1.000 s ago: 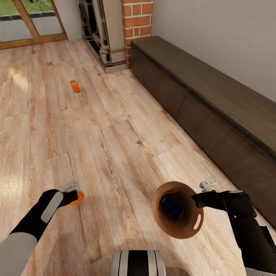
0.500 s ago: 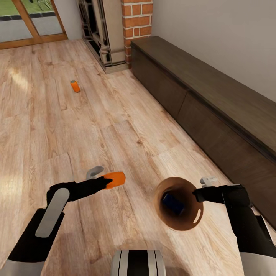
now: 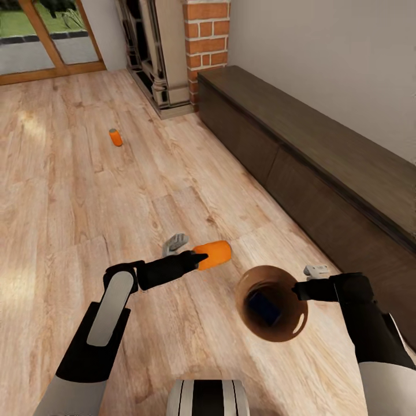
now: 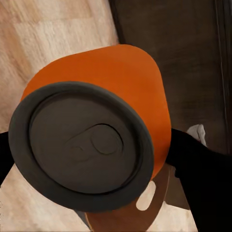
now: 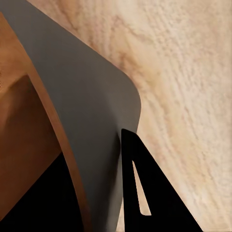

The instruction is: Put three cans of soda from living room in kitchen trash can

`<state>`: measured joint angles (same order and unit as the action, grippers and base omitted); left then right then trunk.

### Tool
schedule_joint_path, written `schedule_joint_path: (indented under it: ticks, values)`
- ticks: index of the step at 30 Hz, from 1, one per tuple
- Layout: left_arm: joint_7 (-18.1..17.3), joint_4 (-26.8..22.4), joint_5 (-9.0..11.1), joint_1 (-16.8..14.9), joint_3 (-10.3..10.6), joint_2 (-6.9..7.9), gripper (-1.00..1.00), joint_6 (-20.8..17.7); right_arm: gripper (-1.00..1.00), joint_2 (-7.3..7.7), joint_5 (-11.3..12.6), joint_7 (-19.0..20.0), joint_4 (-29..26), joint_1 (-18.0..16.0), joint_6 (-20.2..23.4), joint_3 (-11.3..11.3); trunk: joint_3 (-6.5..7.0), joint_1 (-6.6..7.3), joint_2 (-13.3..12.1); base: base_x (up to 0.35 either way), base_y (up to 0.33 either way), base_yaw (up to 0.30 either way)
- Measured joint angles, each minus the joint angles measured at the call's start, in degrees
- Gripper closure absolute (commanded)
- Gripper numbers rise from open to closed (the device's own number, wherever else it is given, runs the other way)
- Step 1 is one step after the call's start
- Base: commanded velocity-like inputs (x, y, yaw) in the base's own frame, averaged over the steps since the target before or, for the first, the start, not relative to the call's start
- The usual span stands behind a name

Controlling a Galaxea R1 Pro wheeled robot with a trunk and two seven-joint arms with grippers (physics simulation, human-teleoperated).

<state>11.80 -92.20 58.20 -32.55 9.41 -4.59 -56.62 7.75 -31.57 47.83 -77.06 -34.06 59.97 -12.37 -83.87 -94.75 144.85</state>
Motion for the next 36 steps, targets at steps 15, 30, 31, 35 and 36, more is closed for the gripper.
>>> schedule_joint_path:
  ticks: [15,30,31,35,36]
  values:
    - [3.95,-0.04,1.77,-1.21,-1.0,-2.53,1.0,-2.92,1.0,-0.56,0.75,-4.03,12.74,-5.3,0.03,0.16,3.33,0.41,-0.19,0.0,0.0,0.0]
    - [14.85,-0.01,14.54,-4.18,7.97,-2.89,1.0,-3.0,1.0,-0.48,-0.21,-10.76,16.01,-5.4,-0.3,0.06,6.64,0.76,-0.41,0.0,0.0,0.0]
    - [14.87,-0.01,15.7,-4.5,8.78,-2.78,1.0,-3.05,1.0,-0.4,-0.72,-10.81,15.99,-5.41,-0.49,0.05,6.86,0.79,-0.42,0.0,0.0,0.0]
    - [14.93,0.06,18.31,-5.1,10.28,-2.53,1.0,-3.35,1.0,-0.31,0.59,-10.57,15.97,-5.4,-0.09,0.07,7.74,0.89,-0.47,0.0,0.0,0.0]
    - [14.94,0.07,18.77,-5.17,10.52,-2.25,1.0,-3.36,1.0,-0.3,0.86,-10.55,15.97,-5.4,-0.01,0.07,7.97,0.92,-0.49,0.0,0.0,0.0]
